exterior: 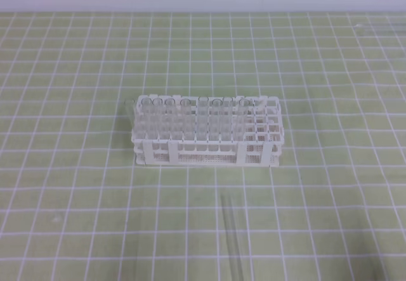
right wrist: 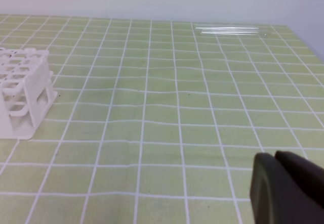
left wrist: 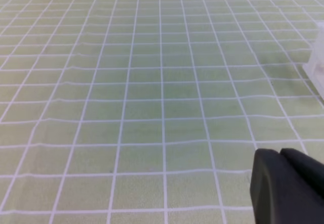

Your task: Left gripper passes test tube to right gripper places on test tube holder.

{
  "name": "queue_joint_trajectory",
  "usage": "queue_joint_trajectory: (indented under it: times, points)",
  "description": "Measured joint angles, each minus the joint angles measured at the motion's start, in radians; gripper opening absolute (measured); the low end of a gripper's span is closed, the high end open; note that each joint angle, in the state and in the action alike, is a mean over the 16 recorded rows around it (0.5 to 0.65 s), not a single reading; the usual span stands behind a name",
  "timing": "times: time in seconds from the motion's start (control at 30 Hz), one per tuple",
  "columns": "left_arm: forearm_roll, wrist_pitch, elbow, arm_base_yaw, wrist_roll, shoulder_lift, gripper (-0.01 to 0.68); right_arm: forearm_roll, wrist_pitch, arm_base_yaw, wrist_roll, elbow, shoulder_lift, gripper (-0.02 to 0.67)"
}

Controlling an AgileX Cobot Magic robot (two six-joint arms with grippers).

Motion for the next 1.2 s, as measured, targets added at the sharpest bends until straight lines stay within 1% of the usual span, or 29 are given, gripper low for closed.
queue_joint_trajectory:
  times: [0.5,0.63,1.0,1.1,1.2]
  points:
    - [0.09,-0.016,-0.001,0.0,-0.016,0.0,-0.003,0.0,0.0,0.0,0.0,0.0,0.0,-0.018]
    - [0.0,-0.059,0.001,0.0,-0.103,-0.002,-0.003,0.0,0.0,0.0,0.0,0.0,0.0,-0.018]
    - [-0.415,-0.247,0.001,-0.001,-0.371,-0.006,-0.003,0.0,0.0,0.0,0.0,0.0,0.0,-0.018]
    - [-0.465,-0.278,0.001,-0.001,-0.395,-0.006,-0.003,0.0,0.0,0.0,0.0,0.0,0.0,-0.018]
    - [-0.476,-0.29,-0.001,-0.001,-0.395,-0.004,-0.003,0.0,0.0,0.0,0.0,0.0,0.0,-0.018]
